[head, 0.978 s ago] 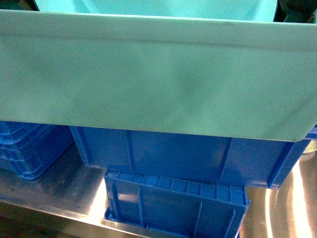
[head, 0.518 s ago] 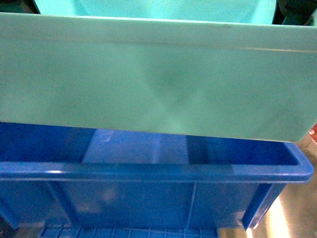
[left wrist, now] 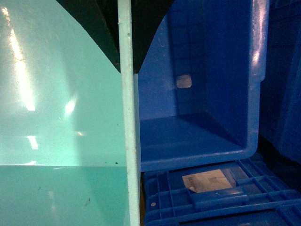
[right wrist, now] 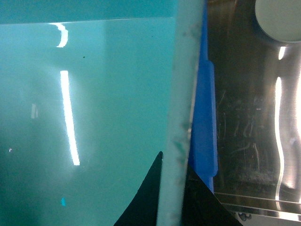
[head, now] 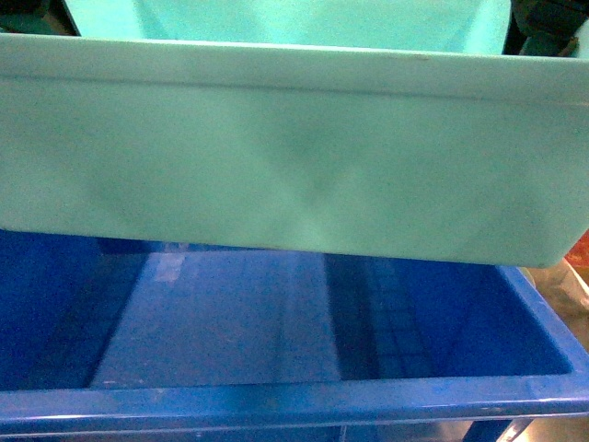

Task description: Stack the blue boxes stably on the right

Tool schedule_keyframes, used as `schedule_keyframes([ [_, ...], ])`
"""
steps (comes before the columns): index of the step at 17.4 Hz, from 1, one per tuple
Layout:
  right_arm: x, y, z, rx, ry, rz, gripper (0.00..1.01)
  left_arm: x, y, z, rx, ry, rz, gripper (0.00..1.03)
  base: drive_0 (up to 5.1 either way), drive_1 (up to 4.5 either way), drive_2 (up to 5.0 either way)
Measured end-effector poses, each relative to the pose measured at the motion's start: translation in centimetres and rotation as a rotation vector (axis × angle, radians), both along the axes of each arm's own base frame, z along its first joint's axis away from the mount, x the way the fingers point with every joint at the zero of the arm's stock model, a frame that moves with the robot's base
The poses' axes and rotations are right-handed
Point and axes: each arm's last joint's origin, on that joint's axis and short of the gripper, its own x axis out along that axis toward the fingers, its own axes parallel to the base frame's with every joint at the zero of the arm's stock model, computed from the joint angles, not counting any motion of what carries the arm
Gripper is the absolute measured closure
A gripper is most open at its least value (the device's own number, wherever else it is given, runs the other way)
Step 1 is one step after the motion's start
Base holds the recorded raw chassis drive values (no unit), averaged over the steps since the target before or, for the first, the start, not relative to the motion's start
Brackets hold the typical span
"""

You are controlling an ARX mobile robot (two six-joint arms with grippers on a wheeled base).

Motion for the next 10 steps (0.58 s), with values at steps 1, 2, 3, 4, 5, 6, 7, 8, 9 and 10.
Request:
schedule_keyframes([
  [1,-0.04,0.17,0.01,-0.001,-0.001,0.003,0.93,0.02,0.09,-0.01,0.0,0.001,0.003,1.01,-1.6,-1.59,-1.6],
  [2,-0.04,0.17,0.0,-0.001,-0.001,0.002,0.93,0.01,0.09,0.01,0.0,0.0,0.003,1.01,-1.6,-1.59,-1.6],
  [3,-0.05,0.12,-0.01,-0.001,0.002,0.001,0.93,0.01,0.07,0.02,-0.001,-0.001,0.001,1.01,-1.6,-1.59,-1.6],
  [4,-0.04,0.06,0.0,-0.002,0.002,0.0,0.93,0.01,0.04,0.02,-0.001,-0.002,0.0,1.01,-1.6,-1.59,-1.6],
  [5,0.01,-0.13,-0.01,-0.002,0.002,-0.004,0.93,-0.01,-0.08,0.03,-0.002,-0.003,-0.004,1.01,-1.6,-1.59,-1.6],
  [6,0.0,-0.13,-0.02,-0.002,0.003,-0.004,0.93,-0.01,-0.08,0.03,-0.002,-0.003,-0.004,1.01,-1.6,-1.59,-1.6],
  [7,0.01,-0.11,0.0,-0.002,0.002,-0.004,0.93,-0.01,-0.08,0.03,-0.002,-0.003,-0.004,1.01,-1.6,-1.59,-1.6],
  [8,0.02,-0.06,0.0,-0.001,0.0,-0.003,0.93,-0.03,-0.06,0.02,-0.001,-0.001,-0.002,1.01,-1.6,-1.59,-1.6],
  [9,-0.04,0.21,0.0,0.001,-0.001,0.004,0.93,-0.06,0.12,0.11,0.001,-0.003,0.004,1.01,-1.6,-1.59,-1.6],
  [10,-0.05,0.25,-0.01,0.002,0.0,0.003,0.93,-0.06,0.17,0.12,0.001,-0.003,0.006,1.01,-1.6,-1.59,-1.6],
])
